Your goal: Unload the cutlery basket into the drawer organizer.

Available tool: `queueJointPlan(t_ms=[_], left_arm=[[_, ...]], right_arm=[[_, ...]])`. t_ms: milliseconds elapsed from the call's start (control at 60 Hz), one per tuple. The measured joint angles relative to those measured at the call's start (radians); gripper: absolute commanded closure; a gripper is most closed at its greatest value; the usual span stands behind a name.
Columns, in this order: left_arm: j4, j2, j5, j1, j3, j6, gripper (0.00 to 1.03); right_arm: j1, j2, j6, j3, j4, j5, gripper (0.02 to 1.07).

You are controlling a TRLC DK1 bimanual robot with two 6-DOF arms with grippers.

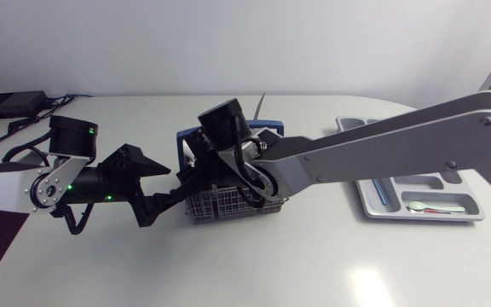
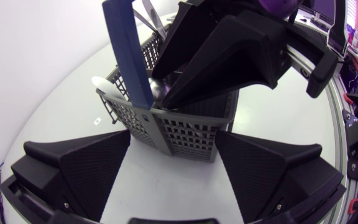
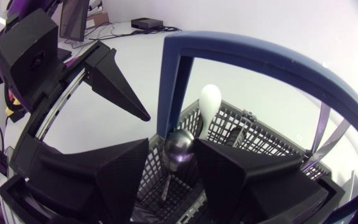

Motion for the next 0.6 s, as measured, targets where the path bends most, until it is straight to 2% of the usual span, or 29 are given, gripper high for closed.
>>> queueJointPlan(t_ms=[100,233,417,483,600], left_arm=[[0.003,0.001,0.001,-0.005,0.0,-0.005,0.09],[0.0,0.001,0.0,-0.02,0.0,-0.008,0.09],[0.008,0.001,-0.006,-0.04,0.0,-0.016,0.09],[0.012,0.003,-0.012,-0.044,0.0,-0.024,0.09],[0.015,0.006,-0.012,-0.047,0.0,-0.034,0.09]], right_arm=[[-0.004,-0.008,-0.001,-0.013,0.008,-0.019,0.8],[-0.005,-0.037,-0.001,-0.039,0.006,-0.026,0.8],[0.013,-0.082,-0.015,-0.081,-0.022,-0.097,0.8],[0.014,-0.092,-0.024,-0.097,-0.023,-0.102,0.84],[0.014,-0.102,-0.032,-0.111,-0.025,-0.105,0.86]])
